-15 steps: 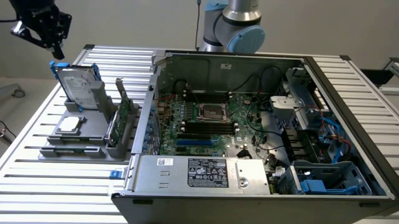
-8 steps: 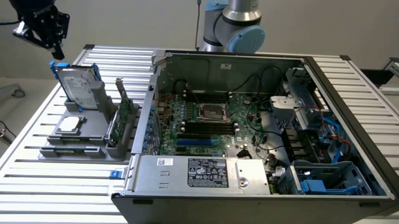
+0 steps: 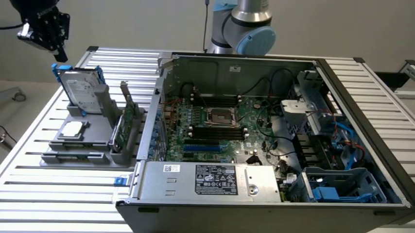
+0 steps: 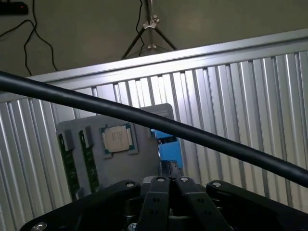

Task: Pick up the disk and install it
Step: 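Pick up the disk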

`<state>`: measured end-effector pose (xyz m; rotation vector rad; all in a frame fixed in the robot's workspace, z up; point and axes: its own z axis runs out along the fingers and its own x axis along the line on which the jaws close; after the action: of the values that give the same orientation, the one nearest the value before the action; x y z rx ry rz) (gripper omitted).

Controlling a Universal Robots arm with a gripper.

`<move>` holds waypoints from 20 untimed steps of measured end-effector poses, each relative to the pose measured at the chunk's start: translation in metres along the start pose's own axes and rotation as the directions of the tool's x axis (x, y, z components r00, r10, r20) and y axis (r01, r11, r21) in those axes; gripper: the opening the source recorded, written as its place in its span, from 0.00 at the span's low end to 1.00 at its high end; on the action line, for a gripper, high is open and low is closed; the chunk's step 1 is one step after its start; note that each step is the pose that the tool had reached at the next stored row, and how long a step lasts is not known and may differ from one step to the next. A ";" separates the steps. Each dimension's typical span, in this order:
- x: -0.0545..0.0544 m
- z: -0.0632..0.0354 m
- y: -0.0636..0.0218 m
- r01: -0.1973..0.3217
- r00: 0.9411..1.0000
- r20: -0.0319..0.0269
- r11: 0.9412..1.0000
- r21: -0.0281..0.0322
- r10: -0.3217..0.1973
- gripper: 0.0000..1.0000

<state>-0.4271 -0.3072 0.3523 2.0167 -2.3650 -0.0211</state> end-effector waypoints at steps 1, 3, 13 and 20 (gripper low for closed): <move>0.000 0.0001 0.0000 0.018 1.000 0.002 1.000 0.000 -0.018 0.11; 0.000 0.0003 0.0000 0.053 0.999 0.005 0.999 0.000 -0.053 0.11; 0.000 0.0005 0.0000 0.110 0.994 0.008 0.994 0.000 -0.110 0.30; 0.001 0.0087 0.0022 0.111 0.994 0.009 0.994 0.005 -0.111 0.42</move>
<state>-0.4297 -0.3075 0.3436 2.1518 -2.2575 -0.0273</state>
